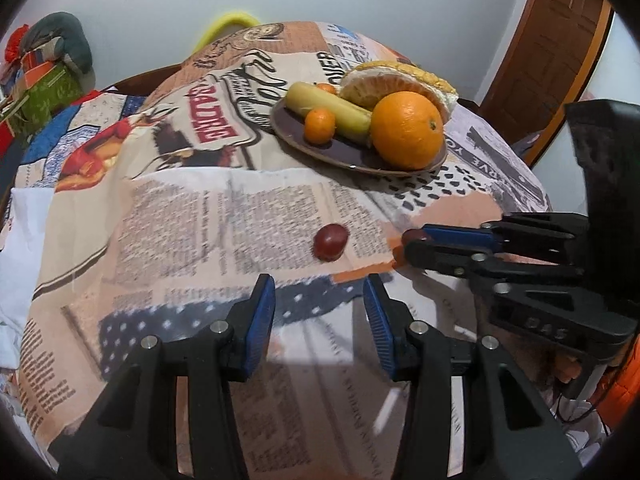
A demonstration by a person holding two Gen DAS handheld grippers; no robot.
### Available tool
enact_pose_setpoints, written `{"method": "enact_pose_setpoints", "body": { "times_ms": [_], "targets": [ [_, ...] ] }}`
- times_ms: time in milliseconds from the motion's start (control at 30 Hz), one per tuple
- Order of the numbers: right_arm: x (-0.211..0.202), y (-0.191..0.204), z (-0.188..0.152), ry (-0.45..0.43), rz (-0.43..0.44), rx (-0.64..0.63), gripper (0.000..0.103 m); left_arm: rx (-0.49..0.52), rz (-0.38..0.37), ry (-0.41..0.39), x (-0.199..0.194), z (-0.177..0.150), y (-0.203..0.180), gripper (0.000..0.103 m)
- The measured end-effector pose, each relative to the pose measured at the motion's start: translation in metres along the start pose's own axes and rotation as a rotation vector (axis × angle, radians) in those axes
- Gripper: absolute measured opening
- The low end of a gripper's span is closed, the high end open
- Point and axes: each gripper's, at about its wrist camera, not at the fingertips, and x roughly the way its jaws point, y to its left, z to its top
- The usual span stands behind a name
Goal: Organize fruits
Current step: 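Grasp a dark red date with the right tool while the left tool grasps another date, then lower the dates onto the plate with both tools and open them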
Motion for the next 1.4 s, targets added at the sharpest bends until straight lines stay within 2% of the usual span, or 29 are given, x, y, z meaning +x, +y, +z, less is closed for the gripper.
{"method": "enact_pose_setpoints", "body": {
  "times_ms": [133, 300, 400, 567, 900, 1400],
  "targets": [
    [-0.019, -0.016, -0.001, -0.038, -0.018, 0.031, 0.015, 0.001, 0.007, 0.017, 0.016, 0.009, -0.004, 0.032],
    [-0.038, -0.032, -0.006, -0.068, -0.068, 0.049, 0.015, -0.004, 0.022, 0.021, 0.028, 0.019, -0.006, 0.029],
    [-0.047, -0.041, -0.011, -0.081, -0.088, 0.068, 0.015, 0.012, 0.035, 0.02, 0.031, 0.021, -0.008, 0.021],
    [-0.057, -0.054, -0.013, -0.098, -0.117, 0.088, 0.015, 0.014, 0.037, 0.012, 0.026, 0.023, -0.01, 0.021],
    [-0.068, -0.073, 0.002, -0.146, -0.134, 0.104, 0.015, 0.037, 0.025, -0.071, 0.009, 0.05, -0.023, 0.021],
    [-0.057, -0.099, 0.038, -0.184, -0.155, 0.085, 0.015, 0.054, 0.016, -0.121, 0.029, 0.097, -0.024, 0.021]
  ]
}}
